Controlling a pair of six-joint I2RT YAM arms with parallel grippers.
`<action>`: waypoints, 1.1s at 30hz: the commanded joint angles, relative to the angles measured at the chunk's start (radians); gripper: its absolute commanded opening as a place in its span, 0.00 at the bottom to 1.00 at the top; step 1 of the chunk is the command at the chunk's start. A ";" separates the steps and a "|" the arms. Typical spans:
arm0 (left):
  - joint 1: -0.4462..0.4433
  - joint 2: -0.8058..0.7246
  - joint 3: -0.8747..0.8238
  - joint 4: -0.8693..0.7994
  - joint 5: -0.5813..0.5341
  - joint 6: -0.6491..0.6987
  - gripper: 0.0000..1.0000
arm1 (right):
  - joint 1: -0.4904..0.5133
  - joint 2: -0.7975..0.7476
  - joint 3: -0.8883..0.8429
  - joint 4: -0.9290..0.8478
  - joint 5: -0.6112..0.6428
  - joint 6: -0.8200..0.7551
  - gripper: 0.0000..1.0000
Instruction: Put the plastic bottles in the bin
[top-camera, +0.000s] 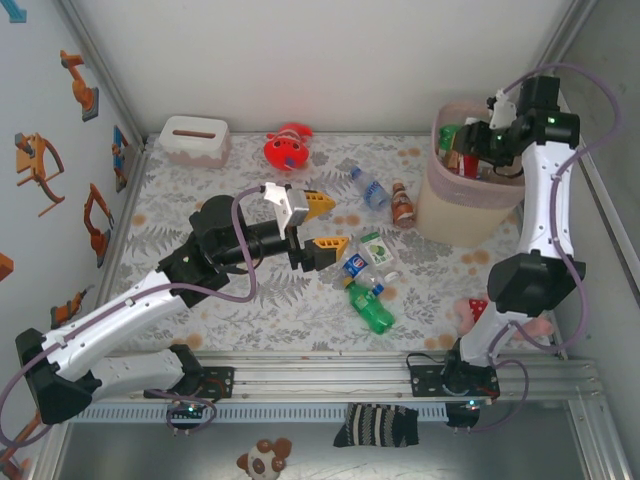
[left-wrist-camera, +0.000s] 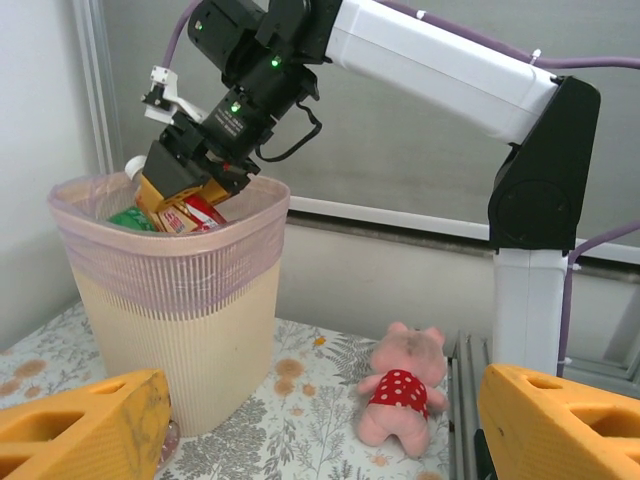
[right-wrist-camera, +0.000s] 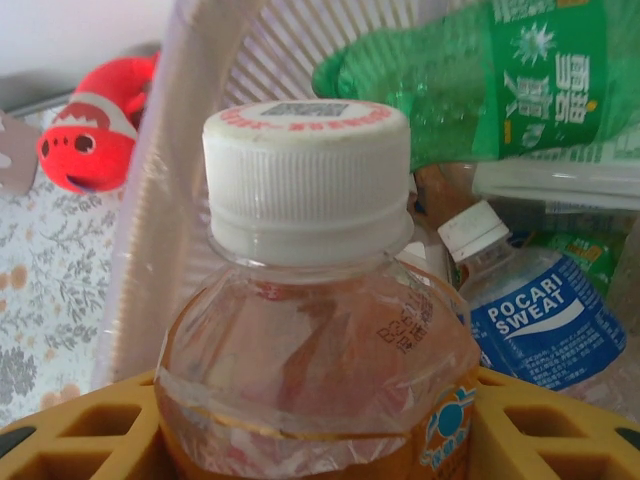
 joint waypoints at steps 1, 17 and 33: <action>0.003 -0.019 -0.009 0.025 -0.007 -0.008 0.80 | -0.001 0.020 0.013 -0.041 -0.022 -0.024 0.46; 0.003 -0.042 -0.020 0.004 -0.044 -0.015 0.80 | 0.050 0.196 0.051 -0.095 0.000 -0.059 0.49; 0.004 -0.037 -0.017 0.000 -0.055 -0.014 0.80 | 0.052 0.154 0.088 -0.121 0.048 -0.026 0.74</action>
